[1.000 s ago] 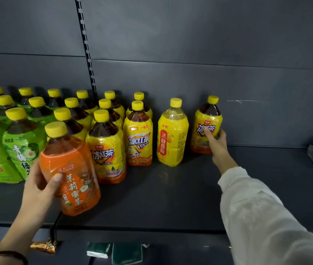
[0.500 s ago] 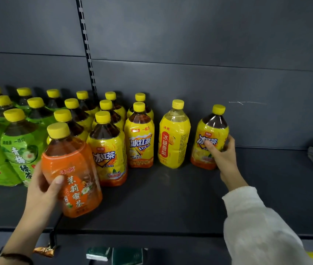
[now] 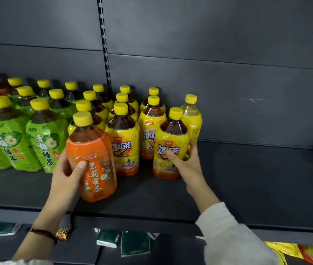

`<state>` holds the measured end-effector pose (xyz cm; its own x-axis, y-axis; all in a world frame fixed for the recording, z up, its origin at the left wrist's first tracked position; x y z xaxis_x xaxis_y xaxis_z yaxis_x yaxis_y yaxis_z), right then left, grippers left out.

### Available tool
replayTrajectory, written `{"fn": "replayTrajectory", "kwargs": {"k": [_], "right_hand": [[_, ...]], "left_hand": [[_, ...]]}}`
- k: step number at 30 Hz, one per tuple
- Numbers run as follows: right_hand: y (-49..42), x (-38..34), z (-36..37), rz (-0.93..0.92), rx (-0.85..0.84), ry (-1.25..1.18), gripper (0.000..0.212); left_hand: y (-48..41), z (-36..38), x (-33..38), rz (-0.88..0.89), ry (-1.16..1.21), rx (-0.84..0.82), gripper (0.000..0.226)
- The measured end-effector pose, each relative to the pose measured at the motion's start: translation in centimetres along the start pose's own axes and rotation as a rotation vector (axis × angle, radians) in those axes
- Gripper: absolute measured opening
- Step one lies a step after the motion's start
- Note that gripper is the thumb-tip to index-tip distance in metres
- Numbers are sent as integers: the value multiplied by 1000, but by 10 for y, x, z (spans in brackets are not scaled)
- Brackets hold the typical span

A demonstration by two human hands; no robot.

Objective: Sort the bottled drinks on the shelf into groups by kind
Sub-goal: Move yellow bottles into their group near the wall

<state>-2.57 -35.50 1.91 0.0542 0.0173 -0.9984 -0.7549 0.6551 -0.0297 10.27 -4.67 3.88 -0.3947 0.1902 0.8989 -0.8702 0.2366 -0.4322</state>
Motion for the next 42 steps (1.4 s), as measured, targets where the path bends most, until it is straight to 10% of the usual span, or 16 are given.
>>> {"fn": "replayTrajectory", "kwargs": {"k": [12,17,20,24,28,37,42], "right_hand": [[14,0,46,16,4,146,88],[66,-46,37,-387,312,170,49],[96,-76,92,-593,111,173,43],[91,-69,192,-348,-401,144,54],[95,-54,254,-274,-528,134,41],[106,-115,332,-884,75,546,40],[58,-106,370,-717,148,880,66]], "left_hand": [[8,9,3,-28,40,-47,97],[9,6,9,-44,89,-69,104],[10,0,11,-63,87,-116,106],[10,-25,13,-64,70,-171,110],[6,-81,16,-75,62,-160,108],[-26,-242,14,-108,-16,-82,109],[-50,-310,1,-100,-62,-51,113]]}}
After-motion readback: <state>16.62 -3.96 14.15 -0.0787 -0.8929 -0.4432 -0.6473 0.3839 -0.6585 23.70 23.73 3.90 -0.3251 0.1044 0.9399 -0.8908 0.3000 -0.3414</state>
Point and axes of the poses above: each hand's wrist, its own y-axis away from the middle knuckle, its own z-axis out of the palm, x = y × z, the point moved 10 cm from there along -y, towards the middle knuckle, and after that the axes turned 5 degrees about z, right-handed, at the moved point
